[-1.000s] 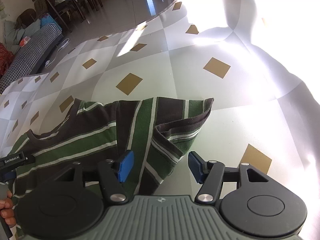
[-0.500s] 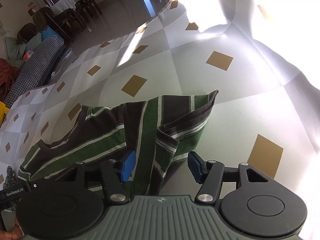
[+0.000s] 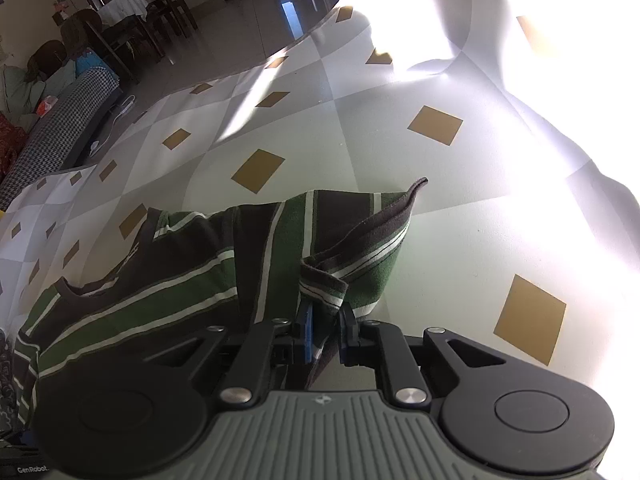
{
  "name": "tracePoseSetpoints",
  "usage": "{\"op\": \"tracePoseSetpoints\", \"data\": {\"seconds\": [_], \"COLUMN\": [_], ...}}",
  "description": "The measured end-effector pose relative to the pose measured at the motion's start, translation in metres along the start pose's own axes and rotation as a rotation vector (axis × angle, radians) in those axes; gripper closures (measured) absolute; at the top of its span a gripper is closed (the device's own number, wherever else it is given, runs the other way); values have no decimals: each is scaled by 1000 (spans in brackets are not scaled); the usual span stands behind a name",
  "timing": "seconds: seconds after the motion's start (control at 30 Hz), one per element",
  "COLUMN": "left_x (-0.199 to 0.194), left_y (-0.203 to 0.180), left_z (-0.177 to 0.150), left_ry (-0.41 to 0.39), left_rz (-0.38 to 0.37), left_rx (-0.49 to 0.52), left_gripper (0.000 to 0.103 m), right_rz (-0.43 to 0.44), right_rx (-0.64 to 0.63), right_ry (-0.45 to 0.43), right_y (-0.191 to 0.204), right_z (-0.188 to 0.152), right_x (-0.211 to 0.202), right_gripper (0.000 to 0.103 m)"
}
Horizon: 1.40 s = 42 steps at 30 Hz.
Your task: Fold clothes
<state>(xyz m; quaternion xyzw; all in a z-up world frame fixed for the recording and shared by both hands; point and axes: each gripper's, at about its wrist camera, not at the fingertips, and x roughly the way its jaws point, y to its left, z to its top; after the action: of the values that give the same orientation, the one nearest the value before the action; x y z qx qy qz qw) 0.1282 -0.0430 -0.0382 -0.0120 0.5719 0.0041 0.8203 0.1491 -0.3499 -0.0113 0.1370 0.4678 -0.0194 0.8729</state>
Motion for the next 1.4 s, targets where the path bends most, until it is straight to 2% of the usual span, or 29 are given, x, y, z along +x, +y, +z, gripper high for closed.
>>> {"op": "tracePoseSetpoints", "data": {"seconds": [0.33, 0.4, 0.5, 0.53, 0.67, 0.77, 0.83, 1.1, 1.4], "left_x": [4, 5, 6, 7, 7, 8, 9, 13, 16], "left_y": [-2, -2, -3, -3, -4, -5, -5, -6, -6], "left_z": [7, 7, 9, 9, 9, 10, 10, 13, 14], "left_ry": [-32, -37, -44, -47, -52, -56, -60, -68, -80], "left_rz": [16, 17, 17, 17, 18, 19, 21, 25, 29], "left_rx": [-5, -5, -5, -4, -6, -8, -10, -23, -33], "left_gripper": [0, 0, 0, 0, 0, 0, 0, 0, 0], "right_rz": [-38, -50, -14, 6, 86, 64, 52, 20, -18], "right_rx": [-94, -138, -176, -182, -170, -142, -145, -195, -261], "right_ry": [-74, -122, -180, -178, -67, 7, 22, 3, -38], "right_y": [18, 23, 31, 34, 40, 41, 41, 51, 63], "right_z": [2, 4, 4, 3, -1, -6, -8, -12, -11], "right_x": [-10, -16, -25, -25, -9, 6, 12, 22, 28], "right_gripper": [92, 86, 82, 82, 81, 79, 77, 66, 60]}}
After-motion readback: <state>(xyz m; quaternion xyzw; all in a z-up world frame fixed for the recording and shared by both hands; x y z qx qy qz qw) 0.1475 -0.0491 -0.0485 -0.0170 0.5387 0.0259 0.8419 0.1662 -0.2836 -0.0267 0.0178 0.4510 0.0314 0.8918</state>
